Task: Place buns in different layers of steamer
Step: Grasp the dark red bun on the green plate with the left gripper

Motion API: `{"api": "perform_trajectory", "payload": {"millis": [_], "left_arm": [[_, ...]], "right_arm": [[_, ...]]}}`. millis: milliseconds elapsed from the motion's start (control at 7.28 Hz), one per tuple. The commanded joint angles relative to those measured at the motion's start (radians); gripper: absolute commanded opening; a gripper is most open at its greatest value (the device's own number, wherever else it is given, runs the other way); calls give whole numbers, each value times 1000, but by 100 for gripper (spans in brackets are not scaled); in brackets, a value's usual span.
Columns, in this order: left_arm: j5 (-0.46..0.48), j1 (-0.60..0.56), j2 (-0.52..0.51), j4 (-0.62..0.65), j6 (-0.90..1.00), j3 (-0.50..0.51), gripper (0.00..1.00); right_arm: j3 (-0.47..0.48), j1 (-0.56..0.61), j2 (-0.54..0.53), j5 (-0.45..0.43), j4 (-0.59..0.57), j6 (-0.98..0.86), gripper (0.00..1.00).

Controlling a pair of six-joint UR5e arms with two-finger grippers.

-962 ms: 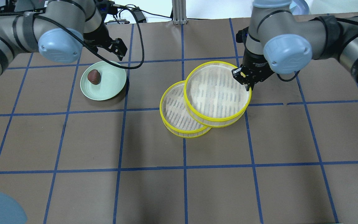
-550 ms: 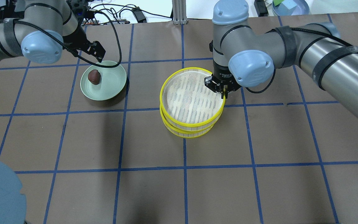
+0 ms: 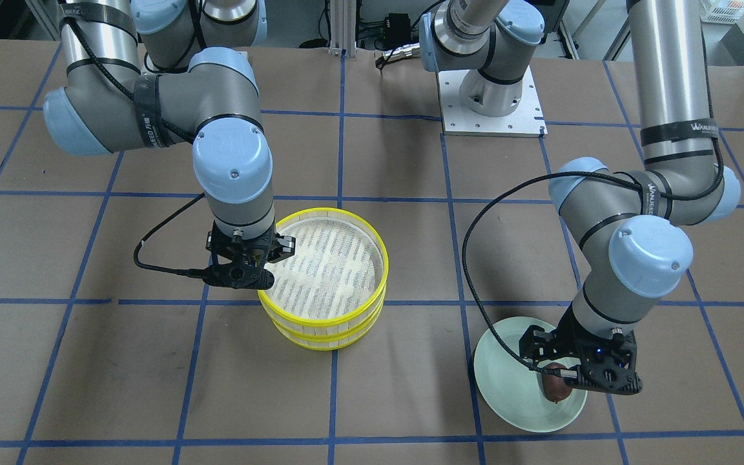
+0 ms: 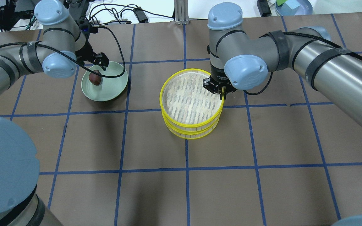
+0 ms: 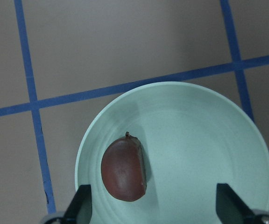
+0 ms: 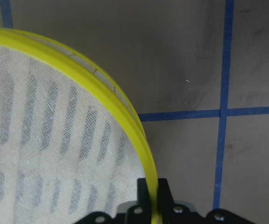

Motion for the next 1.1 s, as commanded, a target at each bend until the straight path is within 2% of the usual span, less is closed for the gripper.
{"api": "perform_trajectory", "payload": {"millis": [0, 412, 962], "left_arm": [[-41, 31, -48, 14, -89, 1, 95], [-56, 46, -63, 17, -111, 4, 96], [-154, 58, -89, 17, -111, 4, 94]], "right_arm": [[0, 1, 12, 0, -5, 10, 0], [0, 0, 28, 1, -5, 41, 0], [0, 3, 19, 10, -3, 42, 0]]}}
